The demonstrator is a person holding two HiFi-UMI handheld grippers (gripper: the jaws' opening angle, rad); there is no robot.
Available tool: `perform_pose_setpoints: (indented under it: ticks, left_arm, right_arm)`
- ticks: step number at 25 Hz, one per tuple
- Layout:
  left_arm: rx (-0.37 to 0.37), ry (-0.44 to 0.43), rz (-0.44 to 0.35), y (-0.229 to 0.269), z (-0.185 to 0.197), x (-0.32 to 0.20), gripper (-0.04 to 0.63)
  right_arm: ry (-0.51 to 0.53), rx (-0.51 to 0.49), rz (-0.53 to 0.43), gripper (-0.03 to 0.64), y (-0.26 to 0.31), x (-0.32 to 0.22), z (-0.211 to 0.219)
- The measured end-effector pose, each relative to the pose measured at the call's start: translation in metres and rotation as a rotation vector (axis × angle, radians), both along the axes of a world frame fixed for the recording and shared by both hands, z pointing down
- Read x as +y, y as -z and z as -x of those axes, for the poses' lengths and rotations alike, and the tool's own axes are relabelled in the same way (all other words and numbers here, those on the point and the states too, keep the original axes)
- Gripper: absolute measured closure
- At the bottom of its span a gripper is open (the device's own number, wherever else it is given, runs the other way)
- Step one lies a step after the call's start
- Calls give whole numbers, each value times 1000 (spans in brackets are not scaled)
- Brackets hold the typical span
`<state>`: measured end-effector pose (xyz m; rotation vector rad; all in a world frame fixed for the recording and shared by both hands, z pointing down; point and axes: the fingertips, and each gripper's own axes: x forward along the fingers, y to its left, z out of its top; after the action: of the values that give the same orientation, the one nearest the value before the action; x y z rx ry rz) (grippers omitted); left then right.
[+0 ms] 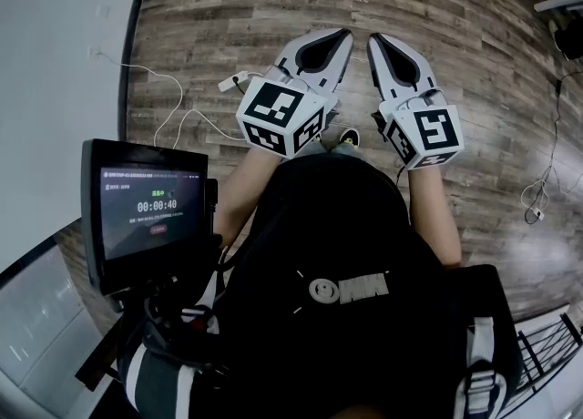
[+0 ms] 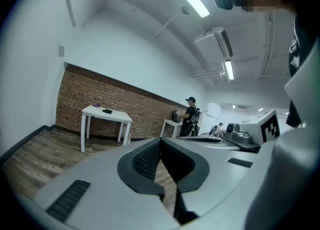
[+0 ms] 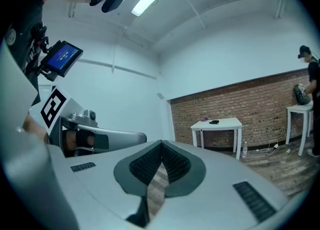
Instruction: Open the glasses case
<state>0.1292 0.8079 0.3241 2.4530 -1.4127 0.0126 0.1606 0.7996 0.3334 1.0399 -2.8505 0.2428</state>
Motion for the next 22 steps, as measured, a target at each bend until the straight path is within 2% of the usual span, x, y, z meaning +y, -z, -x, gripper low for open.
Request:
perform_pose_setpoints:
  ticks: [22]
  left_arm:
    - [-24, 5, -16, 6, -2, -8, 591]
  right_arm:
    - [27, -16, -5, 611, 9, -3, 6]
